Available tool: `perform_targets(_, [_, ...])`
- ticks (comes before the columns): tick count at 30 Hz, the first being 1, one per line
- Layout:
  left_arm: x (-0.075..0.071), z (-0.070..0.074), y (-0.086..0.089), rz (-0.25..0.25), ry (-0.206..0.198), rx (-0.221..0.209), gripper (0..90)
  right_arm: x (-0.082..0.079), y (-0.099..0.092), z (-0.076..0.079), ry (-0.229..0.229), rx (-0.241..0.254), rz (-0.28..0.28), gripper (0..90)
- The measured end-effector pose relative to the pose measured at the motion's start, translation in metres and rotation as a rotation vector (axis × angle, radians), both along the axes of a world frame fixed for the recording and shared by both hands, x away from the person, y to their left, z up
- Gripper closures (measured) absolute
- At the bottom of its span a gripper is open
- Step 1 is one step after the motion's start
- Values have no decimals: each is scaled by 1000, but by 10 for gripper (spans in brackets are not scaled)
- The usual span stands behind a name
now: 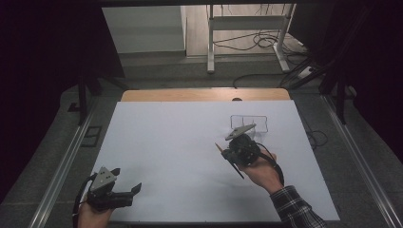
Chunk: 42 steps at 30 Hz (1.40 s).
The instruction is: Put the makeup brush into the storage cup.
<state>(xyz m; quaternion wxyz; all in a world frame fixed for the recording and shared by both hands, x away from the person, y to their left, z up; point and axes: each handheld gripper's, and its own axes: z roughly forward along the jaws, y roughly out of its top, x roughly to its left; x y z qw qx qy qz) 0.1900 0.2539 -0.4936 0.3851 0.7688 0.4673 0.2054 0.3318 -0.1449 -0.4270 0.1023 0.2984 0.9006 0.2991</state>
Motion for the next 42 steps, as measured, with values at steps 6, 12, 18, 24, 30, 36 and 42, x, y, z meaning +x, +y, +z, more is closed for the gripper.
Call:
perform_targets(6, [0, 0, 0, 1, -1, -1, 70, 2, -4, 8, -18, 14, -14, 834])
perform_targets(12, [0, 0, 0, 2, -3, -3, 70, 4, -7, 15, -33, 29, -25, 834])
perform_targets(18, [0, 0, 1, 3, -2, -3, 70, 8, -11, 22, -45, 45, -37, 834])
perform_targets(24, [0, 0, 1, 3, -3, -4, 70, 11, -15, 29, -56, 61, -52, 834])
perform_targets(30, [0, 0, 1, 4, -3, -3, 70, 14, -18, 36, -70, 77, -61, 834])
perform_targets(36, [0, 0, 1, 6, -4, -5, 70, 18, -21, 41, -85, 89, -75, 834])
perform_targets(42, [0, 0, 1, 7, -5, -5, 69, 23, -24, 45, -100, 100, -89, 834])
